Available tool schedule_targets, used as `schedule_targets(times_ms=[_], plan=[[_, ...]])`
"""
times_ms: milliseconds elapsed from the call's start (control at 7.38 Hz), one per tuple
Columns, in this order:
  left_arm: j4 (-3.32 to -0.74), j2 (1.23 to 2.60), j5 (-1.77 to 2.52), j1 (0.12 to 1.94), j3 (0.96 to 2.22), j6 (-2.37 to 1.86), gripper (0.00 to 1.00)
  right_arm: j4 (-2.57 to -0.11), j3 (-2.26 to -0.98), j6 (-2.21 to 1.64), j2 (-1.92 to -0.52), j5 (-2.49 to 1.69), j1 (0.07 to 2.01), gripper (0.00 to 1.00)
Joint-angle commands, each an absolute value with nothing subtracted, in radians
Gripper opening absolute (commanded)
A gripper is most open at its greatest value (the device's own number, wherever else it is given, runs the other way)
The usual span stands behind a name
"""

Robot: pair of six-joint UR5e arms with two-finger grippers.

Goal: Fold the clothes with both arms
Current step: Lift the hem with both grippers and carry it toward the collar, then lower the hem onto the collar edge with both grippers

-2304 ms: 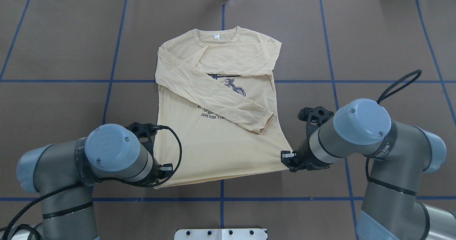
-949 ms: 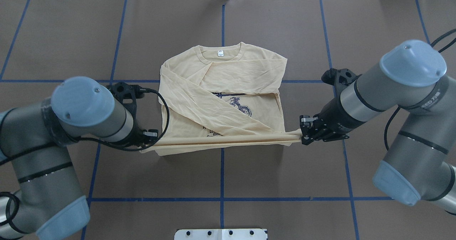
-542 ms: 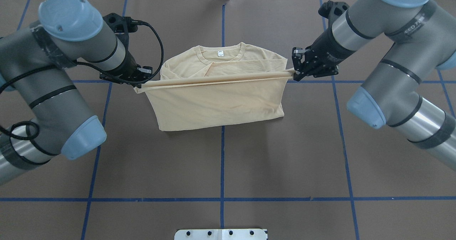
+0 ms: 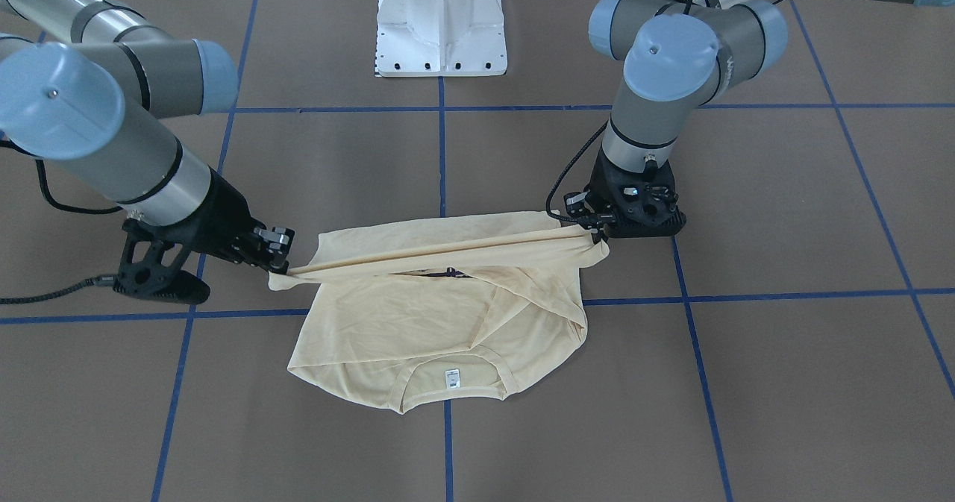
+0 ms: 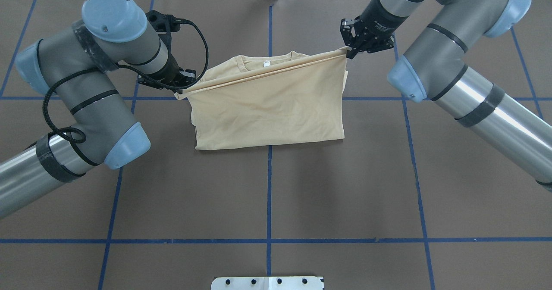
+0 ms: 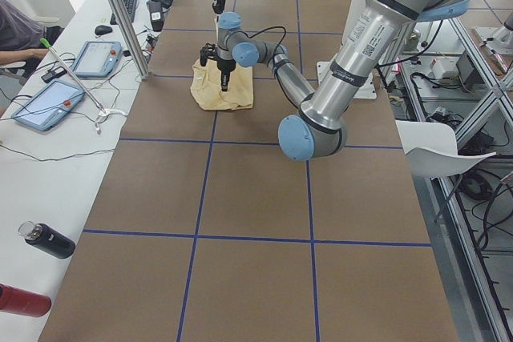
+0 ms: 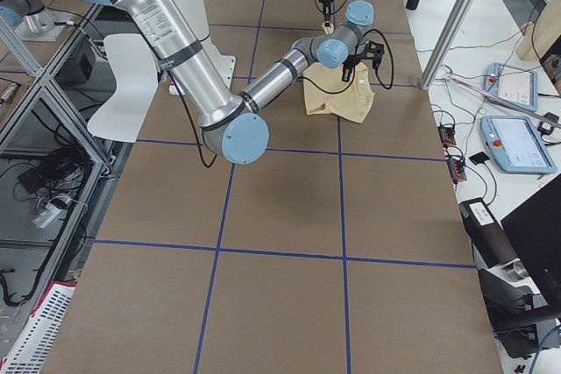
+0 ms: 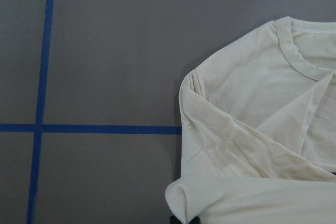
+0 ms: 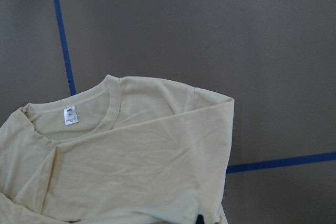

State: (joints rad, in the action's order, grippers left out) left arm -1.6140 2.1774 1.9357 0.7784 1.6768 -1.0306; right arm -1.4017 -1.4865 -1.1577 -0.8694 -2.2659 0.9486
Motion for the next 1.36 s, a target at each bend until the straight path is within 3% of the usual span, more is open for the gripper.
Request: schedule_targets(times_ms=[0, 271, 813, 1220], plan=[[-1.8, 2.181, 1.891, 0.82, 1.572, -1.037, 0.0, -1.228, -1.298, -1.164, -0.825, -2.253, 0.945, 0.0], [-1.951, 2.197, 1.891, 0.825, 1.429, -1.042, 0.0, -1.218, -1.261, -1.166, -0.822, -2.253, 0.942, 0.0], [-1.954, 2.313, 1.89, 0.802, 1.326, -1.121, 0.0, -1.216, -1.194, -1.167, -0.782, -2.252, 0.91, 0.0], [-1.96, 2.324, 1.85, 0.79, 1.27, -1.137, 0.0, -1.216, -1.18, -1.167, -0.784, -2.247, 0.904, 0.0]])
